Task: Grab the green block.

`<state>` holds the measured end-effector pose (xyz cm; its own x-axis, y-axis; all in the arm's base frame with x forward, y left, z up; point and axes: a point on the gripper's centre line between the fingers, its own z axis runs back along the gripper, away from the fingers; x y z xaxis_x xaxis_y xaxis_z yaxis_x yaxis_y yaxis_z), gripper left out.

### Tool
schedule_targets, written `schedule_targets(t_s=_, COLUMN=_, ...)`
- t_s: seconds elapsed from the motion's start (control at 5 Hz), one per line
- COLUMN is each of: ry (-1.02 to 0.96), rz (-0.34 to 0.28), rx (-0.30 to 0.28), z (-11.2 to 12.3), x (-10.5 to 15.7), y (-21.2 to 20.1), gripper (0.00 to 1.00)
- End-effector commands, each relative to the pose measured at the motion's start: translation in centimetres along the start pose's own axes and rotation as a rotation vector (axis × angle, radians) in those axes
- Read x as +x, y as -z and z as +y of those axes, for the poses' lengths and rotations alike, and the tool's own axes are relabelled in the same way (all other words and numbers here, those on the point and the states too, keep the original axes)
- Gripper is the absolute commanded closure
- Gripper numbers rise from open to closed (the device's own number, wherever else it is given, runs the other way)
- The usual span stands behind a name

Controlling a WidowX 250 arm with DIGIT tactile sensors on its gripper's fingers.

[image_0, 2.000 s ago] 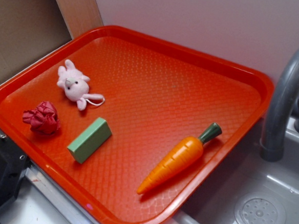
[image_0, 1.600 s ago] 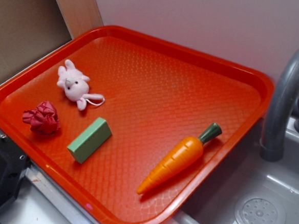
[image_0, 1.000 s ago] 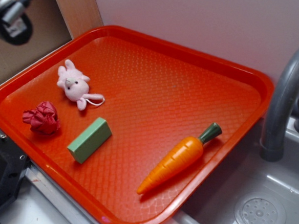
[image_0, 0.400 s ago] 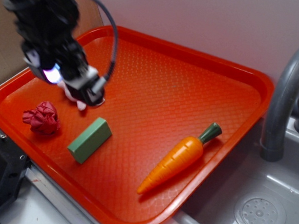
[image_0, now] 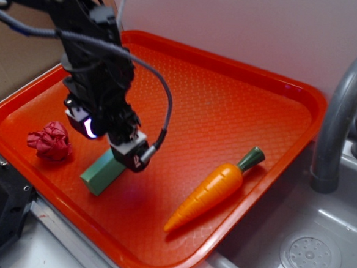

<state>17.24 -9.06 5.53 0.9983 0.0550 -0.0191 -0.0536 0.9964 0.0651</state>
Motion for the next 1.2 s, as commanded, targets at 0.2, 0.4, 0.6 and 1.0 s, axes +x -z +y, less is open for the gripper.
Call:
schedule_targets(t_s=0.2, ry=0.053, rz=0.030, rx=0.033, z=-0.4, x=-0.1, y=3.1, gripper=1.00)
schedule_targets(t_s=0.4, ry=0.048, rz=0.024, rx=0.040, z=-0.5, x=0.1, y=3.0, gripper=1.00)
schedule_targets(t_s=0.6, ry=0.056, rz=-0.014, rx=0.030, z=0.2, x=1.2, y=0.1, gripper=1.00)
schedule_targets(t_s=1.0, ry=0.021, rz=-0.038, rx=-0.008, z=2.6, x=4.1, y=-8.2, gripper=1.00)
